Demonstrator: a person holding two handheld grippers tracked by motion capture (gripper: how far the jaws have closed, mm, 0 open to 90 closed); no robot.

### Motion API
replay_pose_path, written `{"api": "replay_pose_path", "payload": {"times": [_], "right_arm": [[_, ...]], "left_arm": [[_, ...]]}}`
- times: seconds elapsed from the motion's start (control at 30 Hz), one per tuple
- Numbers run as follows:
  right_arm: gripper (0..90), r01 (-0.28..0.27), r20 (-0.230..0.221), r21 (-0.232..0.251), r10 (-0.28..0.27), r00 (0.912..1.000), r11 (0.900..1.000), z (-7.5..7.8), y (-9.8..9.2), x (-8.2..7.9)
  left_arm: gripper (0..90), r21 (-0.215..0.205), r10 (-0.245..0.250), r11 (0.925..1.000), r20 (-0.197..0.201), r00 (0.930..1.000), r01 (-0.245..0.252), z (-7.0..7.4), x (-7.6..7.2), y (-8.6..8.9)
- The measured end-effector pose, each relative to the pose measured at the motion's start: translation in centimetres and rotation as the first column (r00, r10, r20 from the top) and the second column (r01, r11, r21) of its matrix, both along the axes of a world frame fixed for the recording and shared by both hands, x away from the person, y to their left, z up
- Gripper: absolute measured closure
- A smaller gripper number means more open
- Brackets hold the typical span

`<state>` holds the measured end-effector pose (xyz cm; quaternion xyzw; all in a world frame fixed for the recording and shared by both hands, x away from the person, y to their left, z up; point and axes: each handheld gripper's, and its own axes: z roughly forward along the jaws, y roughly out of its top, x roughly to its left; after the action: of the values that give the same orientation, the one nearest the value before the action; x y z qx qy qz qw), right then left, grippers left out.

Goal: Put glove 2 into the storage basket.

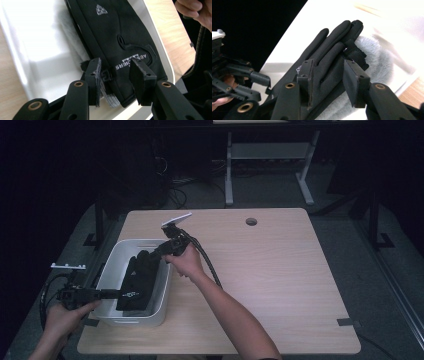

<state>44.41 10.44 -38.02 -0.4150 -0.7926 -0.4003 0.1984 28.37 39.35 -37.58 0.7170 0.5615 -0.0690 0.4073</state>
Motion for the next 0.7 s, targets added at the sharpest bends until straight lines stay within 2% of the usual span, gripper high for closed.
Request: {"api": "replay_pose_path", "payload": {"times": [0.1, 0.37, 0.53, 0.7], "right_arm": [[57.0, -0.002, 0.002, 0.029, 0.002, 1.0, 1.0, 0.3, -0.5, 0.0], [54.0, 0.011, 0.014, 0.063, -0.012, 0.9998, 0.998, 1.3, -1.9, 0.1], [53.7, 0.019, 0.022, 0.077, -0.021, 0.9995, 0.997, 1.8, -2.9, -0.1], [53.3, 0.025, 0.027, 0.09, -0.027, 0.9992, 0.996, 2.4, -4.0, -0.3]], "left_arm": [[61.1, -0.012, 0.008, 0.9999, 0.01, 0.9999, -0.007, 0.2, 0.0, 0.2], [61.2, -0.02, 0.007, 0.9998, 0.042, 0.9991, -0.006, 1.4, 0.3, -0.2], [60.6, -0.017, -0.009, 0.9998, 0.063, 0.998, 0.01, 2.2, 0.6, -1.0], [60.5, -0.023, -0.019, 0.9995, 0.065, 0.9977, 0.021, 2.7, 0.8, -2.0]]}}
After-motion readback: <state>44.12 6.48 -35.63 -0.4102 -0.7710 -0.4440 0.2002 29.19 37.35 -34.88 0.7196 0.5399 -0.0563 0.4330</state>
